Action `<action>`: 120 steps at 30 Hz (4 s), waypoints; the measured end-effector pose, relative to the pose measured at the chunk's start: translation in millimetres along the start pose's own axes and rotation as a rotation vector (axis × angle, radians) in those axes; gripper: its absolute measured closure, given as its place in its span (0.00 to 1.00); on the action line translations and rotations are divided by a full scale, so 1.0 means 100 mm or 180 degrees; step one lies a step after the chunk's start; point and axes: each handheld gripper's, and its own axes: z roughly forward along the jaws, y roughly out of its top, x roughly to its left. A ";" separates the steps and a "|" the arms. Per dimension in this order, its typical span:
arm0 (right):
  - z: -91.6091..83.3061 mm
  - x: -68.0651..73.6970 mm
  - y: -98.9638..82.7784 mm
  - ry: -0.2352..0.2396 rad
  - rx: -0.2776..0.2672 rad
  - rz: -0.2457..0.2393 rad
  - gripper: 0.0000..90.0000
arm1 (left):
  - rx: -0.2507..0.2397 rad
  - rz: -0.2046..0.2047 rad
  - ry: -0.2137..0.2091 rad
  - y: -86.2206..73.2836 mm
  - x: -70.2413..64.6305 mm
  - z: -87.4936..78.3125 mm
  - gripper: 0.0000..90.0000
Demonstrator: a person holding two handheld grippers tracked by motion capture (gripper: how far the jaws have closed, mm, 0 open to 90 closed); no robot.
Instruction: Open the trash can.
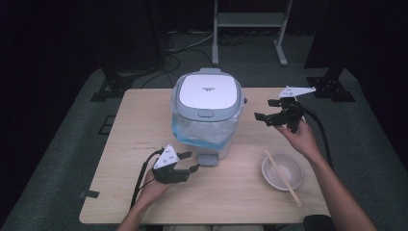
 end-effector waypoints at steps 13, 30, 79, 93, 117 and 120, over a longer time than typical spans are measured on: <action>-0.41 0.16 -0.17 0.0215 -0.0050 -0.0102 0.16 | 0.0288 0.0115 0.0123 0.01 -0.03 0.51 0.89; -0.71 0.33 -0.53 0.0391 0.0112 -0.0062 0.16 | 0.0379 0.0013 0.0320 -0.01 -0.11 0.67 0.98; -0.36 0.54 -1.21 0.0270 0.1566 -0.0027 0.78 | 0.0608 0.0138 0.0284 -0.04 -0.08 0.76 0.98; -0.48 0.52 -1.01 0.0433 0.1445 0.0080 0.88 | 0.0593 0.0084 0.0287 -0.04 -0.08 0.76 0.98; -0.84 0.58 -0.04 0.0711 0.0944 -0.0017 0.88 | 0.0601 0.0065 0.0254 -0.04 -0.05 0.76 0.98; -0.83 0.59 0.06 0.0713 0.0953 -0.0042 0.88 | 0.0611 0.0057 0.0242 -0.04 -0.05 0.76 0.98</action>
